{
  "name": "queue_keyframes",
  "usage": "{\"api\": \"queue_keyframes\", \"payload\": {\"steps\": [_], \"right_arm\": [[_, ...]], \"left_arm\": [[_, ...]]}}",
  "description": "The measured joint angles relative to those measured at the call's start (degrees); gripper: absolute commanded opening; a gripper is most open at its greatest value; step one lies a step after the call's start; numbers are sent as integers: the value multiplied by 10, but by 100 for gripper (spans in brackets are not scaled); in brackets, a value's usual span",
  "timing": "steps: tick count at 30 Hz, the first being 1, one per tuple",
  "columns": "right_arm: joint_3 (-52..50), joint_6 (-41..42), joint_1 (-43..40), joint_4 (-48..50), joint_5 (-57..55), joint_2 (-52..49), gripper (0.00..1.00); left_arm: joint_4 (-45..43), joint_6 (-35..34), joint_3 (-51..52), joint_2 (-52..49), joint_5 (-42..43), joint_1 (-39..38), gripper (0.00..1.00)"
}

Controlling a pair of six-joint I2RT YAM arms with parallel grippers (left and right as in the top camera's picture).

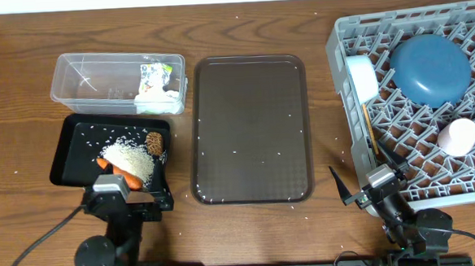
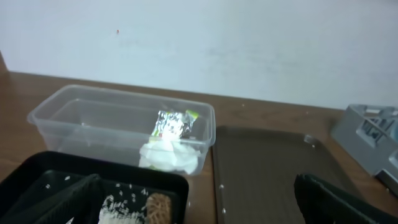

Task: Sort waste into correct bins and load items into the dishwasher rack

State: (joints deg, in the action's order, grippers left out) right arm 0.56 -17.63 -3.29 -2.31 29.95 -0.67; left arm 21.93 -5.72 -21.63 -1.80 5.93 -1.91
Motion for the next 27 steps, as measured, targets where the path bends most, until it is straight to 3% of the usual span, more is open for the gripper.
{"api": "queue_keyframes", "payload": {"steps": [13, 27], "right_arm": [[0, 0, 0, 0, 0, 0, 99], [0, 0, 0, 0, 0, 0, 99]], "left_arm": [[-188, 0, 181, 13, 4, 0, 98], [-201, 0, 202, 12, 2, 0, 98]]}}
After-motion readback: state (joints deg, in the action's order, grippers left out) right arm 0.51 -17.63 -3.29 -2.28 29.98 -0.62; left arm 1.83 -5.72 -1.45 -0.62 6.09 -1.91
